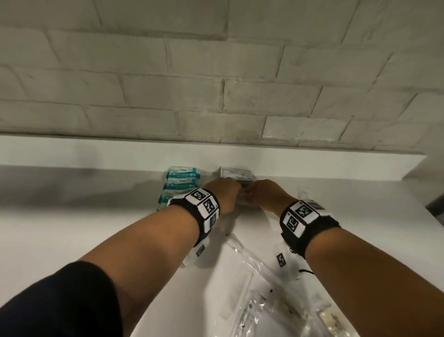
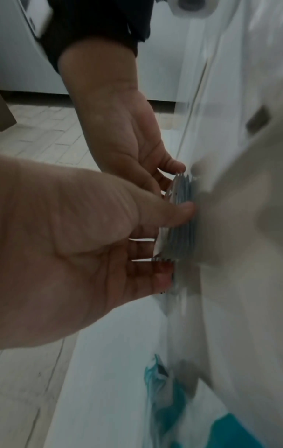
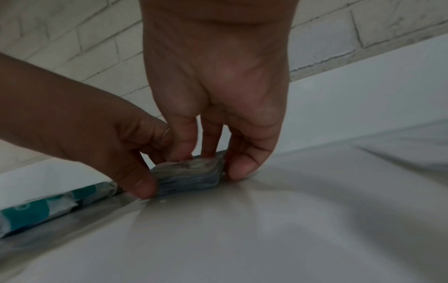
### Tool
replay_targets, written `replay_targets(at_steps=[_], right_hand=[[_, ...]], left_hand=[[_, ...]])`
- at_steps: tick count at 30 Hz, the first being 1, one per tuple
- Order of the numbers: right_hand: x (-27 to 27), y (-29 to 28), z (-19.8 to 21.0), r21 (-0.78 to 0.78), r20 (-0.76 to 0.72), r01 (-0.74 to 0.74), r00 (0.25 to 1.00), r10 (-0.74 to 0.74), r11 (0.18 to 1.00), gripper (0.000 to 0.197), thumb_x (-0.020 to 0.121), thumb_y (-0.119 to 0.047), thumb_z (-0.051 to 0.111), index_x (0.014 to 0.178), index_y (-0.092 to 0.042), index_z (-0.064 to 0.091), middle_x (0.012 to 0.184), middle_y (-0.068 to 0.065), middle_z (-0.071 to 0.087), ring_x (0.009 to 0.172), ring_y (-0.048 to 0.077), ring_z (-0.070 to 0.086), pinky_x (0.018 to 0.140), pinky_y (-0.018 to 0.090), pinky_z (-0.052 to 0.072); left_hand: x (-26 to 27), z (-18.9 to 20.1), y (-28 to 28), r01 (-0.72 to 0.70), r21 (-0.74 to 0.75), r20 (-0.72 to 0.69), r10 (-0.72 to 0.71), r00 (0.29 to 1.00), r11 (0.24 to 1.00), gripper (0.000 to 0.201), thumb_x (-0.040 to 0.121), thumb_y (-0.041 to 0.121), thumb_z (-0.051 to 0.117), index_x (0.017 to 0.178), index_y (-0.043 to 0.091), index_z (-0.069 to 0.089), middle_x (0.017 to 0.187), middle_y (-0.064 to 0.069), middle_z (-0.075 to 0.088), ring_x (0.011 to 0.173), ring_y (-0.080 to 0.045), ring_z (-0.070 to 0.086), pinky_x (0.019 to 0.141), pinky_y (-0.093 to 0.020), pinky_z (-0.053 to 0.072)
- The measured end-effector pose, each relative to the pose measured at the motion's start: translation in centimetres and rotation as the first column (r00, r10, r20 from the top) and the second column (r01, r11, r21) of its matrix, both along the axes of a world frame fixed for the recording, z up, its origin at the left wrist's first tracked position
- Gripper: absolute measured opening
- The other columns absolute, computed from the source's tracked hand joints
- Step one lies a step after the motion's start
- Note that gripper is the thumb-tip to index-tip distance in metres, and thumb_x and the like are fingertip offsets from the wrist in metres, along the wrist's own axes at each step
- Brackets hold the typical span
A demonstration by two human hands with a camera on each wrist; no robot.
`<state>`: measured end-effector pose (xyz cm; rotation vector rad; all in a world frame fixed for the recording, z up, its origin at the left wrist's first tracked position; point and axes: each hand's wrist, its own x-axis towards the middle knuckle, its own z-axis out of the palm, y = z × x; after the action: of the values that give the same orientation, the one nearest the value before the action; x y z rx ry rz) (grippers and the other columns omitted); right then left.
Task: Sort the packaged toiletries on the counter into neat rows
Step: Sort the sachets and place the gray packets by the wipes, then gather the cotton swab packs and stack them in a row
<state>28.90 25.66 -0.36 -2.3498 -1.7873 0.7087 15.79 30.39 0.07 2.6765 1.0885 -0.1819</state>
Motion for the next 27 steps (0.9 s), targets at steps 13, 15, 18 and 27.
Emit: replay_targets(at_steps=[13,15,18,27], right_hand=[[0.3,0.6,-0.9,-0.032,0.184,-0.214,0.959,0.216,0.976,0.030,0.079,-0.028,0.070,0.106,-0.013,0.069,0.100,0.005,0.062,0.093,0.019,0.058,0.069,0.022,0.037],[0.2,0.4,-0.6,-0.035,0.176,-0.208,0.961,0.211,0.977,0.042,0.078,-0.029,0.072,0.117,-0.016,0.063,0.111,0.008,0.060,0.102,0.024,0.057,0.074,0.024,0.040],[0.8,-1.0,0.3,0.015,0.014,-0.076,0.997,0.076,0.997,0.078,0.070,-0.028,0.080,0.139,-0.028,0.043,0.125,0.009,0.041,0.111,0.029,0.052,0.091,0.031,0.046],[5.0,-11.3,1.5,-0.274,0.325,0.052,0.945,0.041,0.960,0.070,0.083,-0.032,0.067,0.145,-0.019,0.037,0.148,0.011,0.034,0.131,0.029,0.041,0.106,0.035,0.038]], left_hand=[[0.5,-0.4,1.3,0.072,-0.047,-0.031,-0.074,0.997,0.996,0.030,0.078,0.028,0.073,0.096,0.005,0.069,0.094,-0.014,0.069,0.085,-0.030,0.068,0.075,-0.033,0.055],[0.3,-0.3,1.3,0.064,-0.050,-0.014,-0.065,0.998,0.997,0.039,0.077,0.035,0.074,0.100,0.005,0.067,0.099,-0.015,0.068,0.087,-0.030,0.067,0.074,-0.031,0.053],[-0.3,0.3,0.8,0.041,0.082,0.001,-0.041,0.999,0.996,0.062,0.072,0.050,0.073,0.117,0.010,0.057,0.114,-0.013,0.058,0.099,-0.029,0.060,0.081,-0.031,0.045],[-2.2,1.1,-7.9,0.345,-0.053,-0.049,-0.347,0.937,0.937,0.040,0.088,0.052,0.049,0.116,0.026,0.057,0.107,-0.001,0.056,0.102,-0.024,0.055,0.088,-0.037,0.047]])
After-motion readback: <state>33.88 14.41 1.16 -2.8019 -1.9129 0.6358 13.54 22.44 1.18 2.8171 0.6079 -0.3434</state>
